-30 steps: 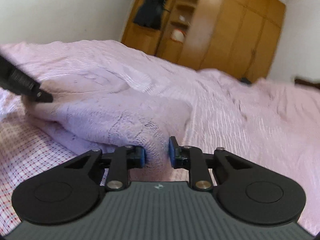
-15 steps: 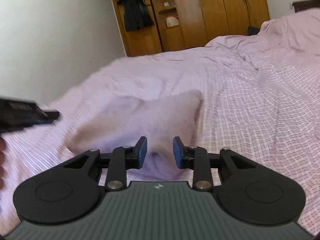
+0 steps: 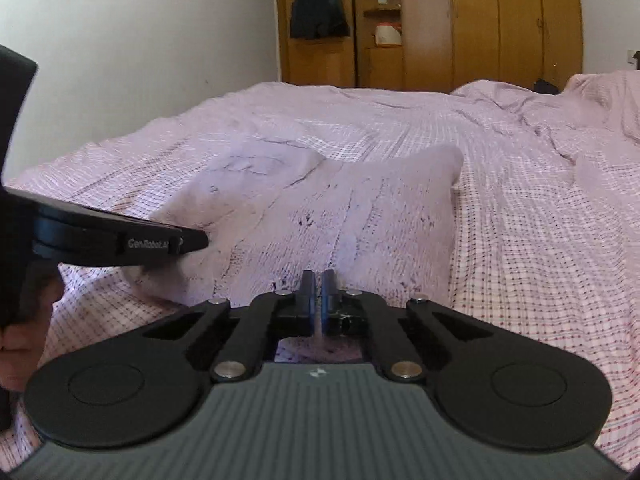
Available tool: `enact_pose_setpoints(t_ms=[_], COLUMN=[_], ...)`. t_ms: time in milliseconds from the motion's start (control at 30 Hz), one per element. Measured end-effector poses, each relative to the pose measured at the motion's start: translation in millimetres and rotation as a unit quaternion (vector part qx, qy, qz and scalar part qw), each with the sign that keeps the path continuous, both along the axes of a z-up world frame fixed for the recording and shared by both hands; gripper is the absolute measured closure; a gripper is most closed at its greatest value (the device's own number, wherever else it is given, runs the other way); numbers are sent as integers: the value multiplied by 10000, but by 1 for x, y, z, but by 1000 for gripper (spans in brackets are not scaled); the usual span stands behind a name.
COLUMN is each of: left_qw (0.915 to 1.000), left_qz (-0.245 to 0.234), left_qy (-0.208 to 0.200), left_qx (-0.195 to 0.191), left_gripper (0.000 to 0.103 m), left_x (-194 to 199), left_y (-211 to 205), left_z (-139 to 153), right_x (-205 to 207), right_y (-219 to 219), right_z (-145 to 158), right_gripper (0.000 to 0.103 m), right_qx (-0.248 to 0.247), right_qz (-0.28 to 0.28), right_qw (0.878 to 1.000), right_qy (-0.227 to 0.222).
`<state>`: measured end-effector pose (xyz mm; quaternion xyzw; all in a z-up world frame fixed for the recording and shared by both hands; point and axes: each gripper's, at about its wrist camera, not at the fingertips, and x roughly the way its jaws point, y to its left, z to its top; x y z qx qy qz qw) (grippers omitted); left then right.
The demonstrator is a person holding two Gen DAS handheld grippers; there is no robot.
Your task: Fold small clothes
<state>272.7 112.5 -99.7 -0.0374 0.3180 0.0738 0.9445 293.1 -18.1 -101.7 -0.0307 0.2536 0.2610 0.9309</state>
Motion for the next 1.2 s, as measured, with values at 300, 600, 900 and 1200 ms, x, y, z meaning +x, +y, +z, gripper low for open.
enact_pose_setpoints(t_ms=[300,600,900,1200], left_qw=[10000,9997,9897,9627], left_qz=[45,-226,211,404], left_qy=[-4,15,-203,400], left_qx=[-10,70,-1399,-2647], left_gripper=[100,95,20,19], left_x=[-7,-37,-53,-14], left_y=[-2,-7,44,85], left_z=[4,31,38,-10], right_x=[7,8,-14,42], right_y=[-9,-14,-56,-119], right_z=[3,9,55,-1], right_gripper=[100,96,28,28], right_qx=[362,449,1436,2704], right_qz=[-76,-90,-60,-907], right_qw=[9989,9987,9892,9328], right_qy=[273,233,273,2203])
